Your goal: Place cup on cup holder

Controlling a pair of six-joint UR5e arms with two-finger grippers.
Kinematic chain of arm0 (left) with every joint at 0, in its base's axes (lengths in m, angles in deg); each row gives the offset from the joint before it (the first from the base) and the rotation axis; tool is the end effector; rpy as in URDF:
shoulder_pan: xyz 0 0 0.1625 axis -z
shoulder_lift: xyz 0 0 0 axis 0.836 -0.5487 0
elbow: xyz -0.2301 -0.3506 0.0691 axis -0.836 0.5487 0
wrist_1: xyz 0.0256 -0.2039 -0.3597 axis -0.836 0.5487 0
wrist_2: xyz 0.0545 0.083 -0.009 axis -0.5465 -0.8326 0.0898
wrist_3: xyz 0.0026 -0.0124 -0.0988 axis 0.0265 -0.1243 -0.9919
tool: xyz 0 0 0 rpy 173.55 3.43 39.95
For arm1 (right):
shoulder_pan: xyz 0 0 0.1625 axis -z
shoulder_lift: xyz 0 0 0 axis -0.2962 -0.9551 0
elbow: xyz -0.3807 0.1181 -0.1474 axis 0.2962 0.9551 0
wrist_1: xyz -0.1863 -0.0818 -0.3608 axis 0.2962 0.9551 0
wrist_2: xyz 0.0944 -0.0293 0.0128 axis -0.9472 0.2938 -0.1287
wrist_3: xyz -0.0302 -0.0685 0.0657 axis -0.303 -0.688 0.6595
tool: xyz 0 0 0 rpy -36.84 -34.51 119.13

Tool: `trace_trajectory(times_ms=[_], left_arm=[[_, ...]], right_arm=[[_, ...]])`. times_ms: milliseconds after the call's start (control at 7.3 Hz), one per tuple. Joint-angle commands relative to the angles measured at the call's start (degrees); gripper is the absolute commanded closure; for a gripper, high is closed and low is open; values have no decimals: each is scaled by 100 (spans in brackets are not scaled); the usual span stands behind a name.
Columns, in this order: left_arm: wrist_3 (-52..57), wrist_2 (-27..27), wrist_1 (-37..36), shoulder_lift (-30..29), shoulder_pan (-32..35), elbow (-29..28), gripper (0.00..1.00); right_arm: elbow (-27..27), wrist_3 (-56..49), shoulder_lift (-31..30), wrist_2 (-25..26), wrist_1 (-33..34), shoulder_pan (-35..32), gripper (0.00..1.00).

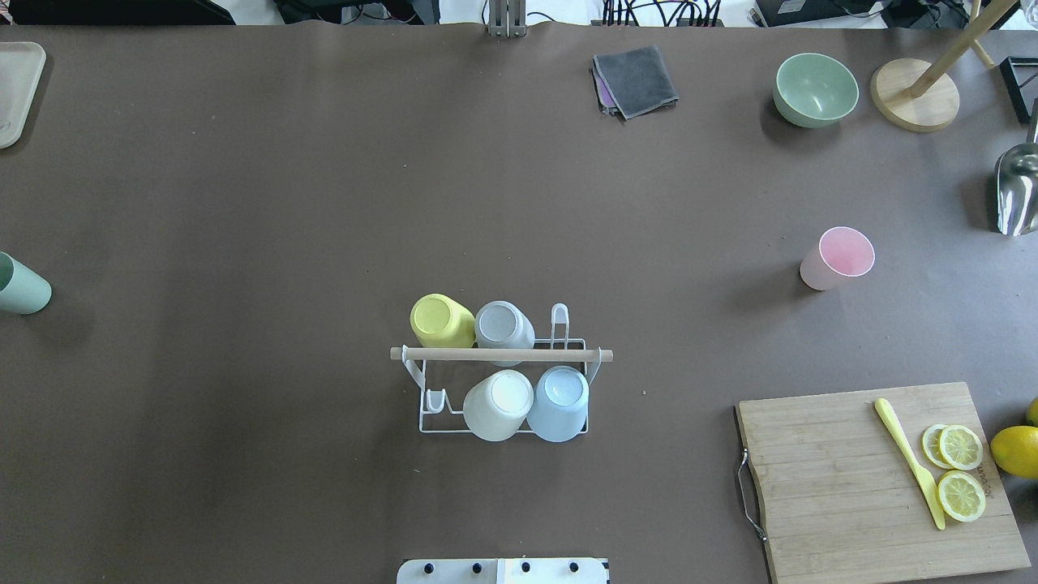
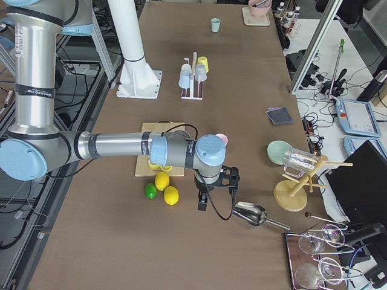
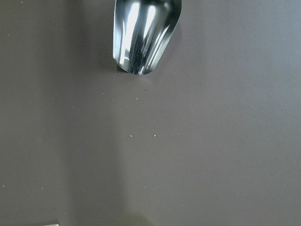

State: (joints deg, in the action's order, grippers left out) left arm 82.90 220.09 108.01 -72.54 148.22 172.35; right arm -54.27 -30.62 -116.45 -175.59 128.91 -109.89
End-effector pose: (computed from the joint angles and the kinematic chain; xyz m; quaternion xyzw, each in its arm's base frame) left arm -0.0738 -0.4276 0.6677 0.0220 0.3845 0.0595 0.9209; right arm 0.0846 -0.4366 0.6307 -0.0232 -0.3741 0.0385 0.9263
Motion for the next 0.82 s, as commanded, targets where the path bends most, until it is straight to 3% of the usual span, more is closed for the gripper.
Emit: trace_trajectory(times_ms=[0,411,685], left_arm=[[-4,-9,104,-36,-1,18,2],[4,-10,123,8,8,10,2],[4,-18,123,8,8,18,2]], right_arm=[[34,-9,0,13,0,2,0],[34,-9,87,-4,0,37,0],[52,70,481,-22,61,273,0]])
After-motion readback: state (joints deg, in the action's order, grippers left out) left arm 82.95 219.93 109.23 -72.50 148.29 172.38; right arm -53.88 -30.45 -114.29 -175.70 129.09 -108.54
